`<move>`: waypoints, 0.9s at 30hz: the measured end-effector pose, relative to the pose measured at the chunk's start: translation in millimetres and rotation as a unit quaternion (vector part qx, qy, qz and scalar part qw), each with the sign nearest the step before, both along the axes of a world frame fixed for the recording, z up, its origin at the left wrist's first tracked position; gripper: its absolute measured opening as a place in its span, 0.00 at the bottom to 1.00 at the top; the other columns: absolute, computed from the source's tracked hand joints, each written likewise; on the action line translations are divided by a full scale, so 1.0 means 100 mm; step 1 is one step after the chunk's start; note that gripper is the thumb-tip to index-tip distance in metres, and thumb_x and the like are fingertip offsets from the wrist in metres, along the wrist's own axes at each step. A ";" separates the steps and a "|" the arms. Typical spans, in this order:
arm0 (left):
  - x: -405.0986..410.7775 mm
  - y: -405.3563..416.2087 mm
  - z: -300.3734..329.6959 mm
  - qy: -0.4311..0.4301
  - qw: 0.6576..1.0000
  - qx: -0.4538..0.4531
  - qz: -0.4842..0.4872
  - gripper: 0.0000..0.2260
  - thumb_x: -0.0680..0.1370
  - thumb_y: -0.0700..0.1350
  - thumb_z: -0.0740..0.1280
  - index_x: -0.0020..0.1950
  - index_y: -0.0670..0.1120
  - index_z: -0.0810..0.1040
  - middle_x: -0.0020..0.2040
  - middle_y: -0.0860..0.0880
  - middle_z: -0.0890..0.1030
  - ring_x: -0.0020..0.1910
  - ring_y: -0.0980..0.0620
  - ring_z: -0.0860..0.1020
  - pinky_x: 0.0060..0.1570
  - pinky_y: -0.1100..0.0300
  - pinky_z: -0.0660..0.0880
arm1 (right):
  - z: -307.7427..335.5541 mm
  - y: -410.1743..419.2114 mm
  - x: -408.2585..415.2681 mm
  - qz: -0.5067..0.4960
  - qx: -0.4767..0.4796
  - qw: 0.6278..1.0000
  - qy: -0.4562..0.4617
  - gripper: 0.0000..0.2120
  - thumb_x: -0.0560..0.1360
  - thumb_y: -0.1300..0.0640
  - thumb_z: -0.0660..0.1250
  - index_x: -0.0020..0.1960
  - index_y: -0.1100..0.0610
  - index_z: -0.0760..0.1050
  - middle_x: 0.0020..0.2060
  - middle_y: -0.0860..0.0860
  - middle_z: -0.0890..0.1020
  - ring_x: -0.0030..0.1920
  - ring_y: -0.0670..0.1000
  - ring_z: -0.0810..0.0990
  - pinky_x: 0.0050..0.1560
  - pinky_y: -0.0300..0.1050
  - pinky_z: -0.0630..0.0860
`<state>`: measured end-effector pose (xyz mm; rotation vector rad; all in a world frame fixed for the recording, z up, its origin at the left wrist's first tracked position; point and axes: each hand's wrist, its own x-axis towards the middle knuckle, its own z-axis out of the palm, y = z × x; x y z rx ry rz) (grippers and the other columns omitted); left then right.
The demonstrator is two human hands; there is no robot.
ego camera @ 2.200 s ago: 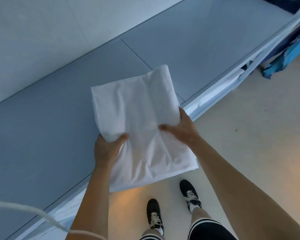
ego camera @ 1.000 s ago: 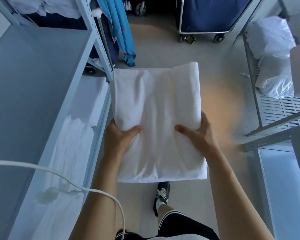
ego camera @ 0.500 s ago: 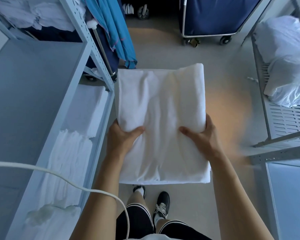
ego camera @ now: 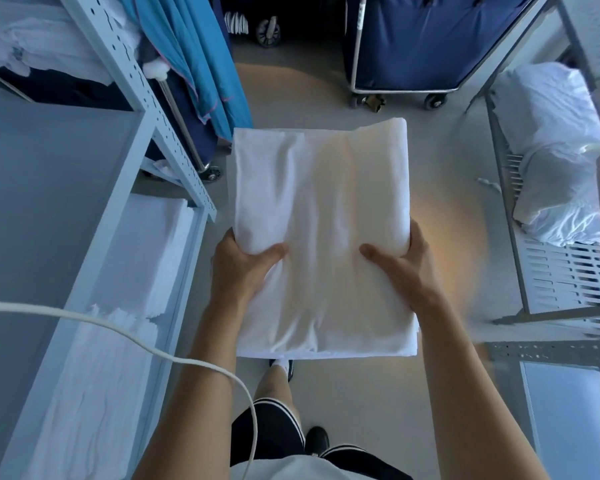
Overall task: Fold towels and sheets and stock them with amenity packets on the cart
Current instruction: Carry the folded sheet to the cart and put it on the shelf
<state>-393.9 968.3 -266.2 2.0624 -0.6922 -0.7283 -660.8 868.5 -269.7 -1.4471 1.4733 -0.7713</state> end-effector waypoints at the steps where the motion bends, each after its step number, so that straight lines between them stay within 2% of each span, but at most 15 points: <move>1: 0.11 -0.13 0.00 0.000 1.000 0.003 0.001 0.36 0.60 0.61 0.83 0.64 0.49 0.79 0.51 0.58 0.78 0.48 0.54 0.77 0.51 0.61 0.74 | 0.00 -0.13 0.11 0.002 0.002 1.000 0.004 0.39 0.61 0.43 0.83 0.69 0.41 0.71 0.55 0.34 0.82 0.51 0.34 0.80 0.47 0.36 0.78; 7: 0.79 -0.86 0.02 -0.001 1.000 0.018 -0.001 0.38 0.60 0.61 0.83 0.65 0.48 0.78 0.50 0.58 0.77 0.48 0.54 0.76 0.48 0.63 0.72 | 0.02 -0.80 0.79 -0.002 0.012 1.000 0.015 0.39 0.62 0.44 0.83 0.69 0.44 0.71 0.53 0.36 0.82 0.50 0.34 0.81 0.44 0.34 0.78; 10: 1.02 -1.18 0.07 0.003 1.000 0.014 0.003 0.38 0.60 0.61 0.83 0.66 0.49 0.78 0.47 0.61 0.75 0.47 0.55 0.75 0.39 0.69 0.68 | 0.07 -1.11 1.03 -0.007 0.005 1.000 0.014 0.39 0.61 0.43 0.83 0.68 0.43 0.72 0.53 0.33 0.82 0.50 0.34 0.81 0.41 0.29 0.78; 12: 1.13 -1.37 0.13 0.011 1.000 0.007 0.006 0.35 0.60 0.61 0.83 0.64 0.52 0.78 0.42 0.68 0.73 0.41 0.62 0.75 0.34 0.76 0.65 | 0.13 -1.31 1.15 -0.005 0.001 1.000 0.017 0.39 0.61 0.43 0.83 0.68 0.43 0.72 0.53 0.34 0.82 0.50 0.34 0.81 0.44 0.33 0.79; 14: 1.22 -1.54 0.20 0.021 1.000 -0.007 0.002 0.32 0.60 0.60 0.83 0.58 0.58 0.75 0.40 0.72 0.71 0.35 0.75 0.73 0.30 0.82 0.64 | 0.20 -1.50 1.25 -0.003 -0.003 1.000 0.017 0.38 0.61 0.43 0.83 0.68 0.43 0.72 0.53 0.36 0.82 0.50 0.34 0.81 0.46 0.36 0.79; 16: 1.30 -1.72 0.27 0.031 0.999 -0.021 0.003 0.30 0.59 0.59 0.84 0.55 0.59 0.73 0.40 0.73 0.72 0.35 0.81 0.71 0.30 0.84 0.64 | 0.28 -1.67 1.32 -0.003 -0.010 1.000 0.010 0.38 0.62 0.44 0.83 0.68 0.44 0.72 0.53 0.35 0.82 0.50 0.34 0.81 0.44 0.33 0.78; 17: 1.34 -1.81 0.31 0.035 0.999 -0.024 0.002 0.29 0.59 0.59 0.84 0.54 0.59 0.73 0.40 0.73 0.72 0.35 0.81 0.72 0.30 0.83 0.65 | 0.32 -1.75 1.35 -0.005 -0.014 1.000 0.004 0.38 0.62 0.45 0.83 0.68 0.44 0.72 0.52 0.35 0.82 0.50 0.33 0.81 0.43 0.30 0.78; 20: 1.42 -2.09 0.40 0.032 0.999 -0.029 -0.010 0.28 0.59 0.59 0.83 0.53 0.57 0.75 0.41 0.69 0.76 0.36 0.74 0.76 0.33 0.77 0.69 | 0.40 -2.01 1.41 -0.006 -0.024 1.000 -0.011 0.37 0.64 0.49 0.84 0.69 0.48 0.73 0.54 0.38 0.82 0.49 0.33 0.81 0.40 0.26 0.76; 23: 1.47 -2.39 0.46 0.013 0.999 -0.039 -0.021 0.28 0.60 0.59 0.83 0.55 0.56 0.76 0.45 0.61 0.78 0.44 0.55 0.79 0.39 0.65 0.73 | 0.48 -2.29 1.46 -0.010 -0.033 0.999 -0.010 0.37 0.63 0.47 0.83 0.68 0.48 0.73 0.54 0.40 0.83 0.48 0.33 0.81 0.40 0.27 0.76; 25: 1.49 -2.64 0.49 -0.001 0.999 -0.042 -0.026 0.30 0.60 0.59 0.83 0.57 0.53 0.78 0.46 0.59 0.78 0.46 0.52 0.78 0.40 0.63 0.72 | 0.53 -2.50 1.47 -0.011 -0.039 0.999 -0.002 0.37 0.61 0.42 0.81 0.67 0.46 0.73 0.51 0.39 0.83 0.47 0.33 0.81 0.40 0.29 0.76; 27: 1.50 -2.92 0.51 -0.004 0.998 -0.047 -0.028 0.31 0.60 0.59 0.83 0.58 0.51 0.79 0.44 0.60 0.77 0.42 0.56 0.77 0.37 0.67 0.70 | 0.56 -2.74 1.46 -0.013 -0.040 0.999 -0.005 0.35 0.60 0.39 0.80 0.64 0.41 0.73 0.49 0.34 0.83 0.46 0.33 0.81 0.40 0.31 0.76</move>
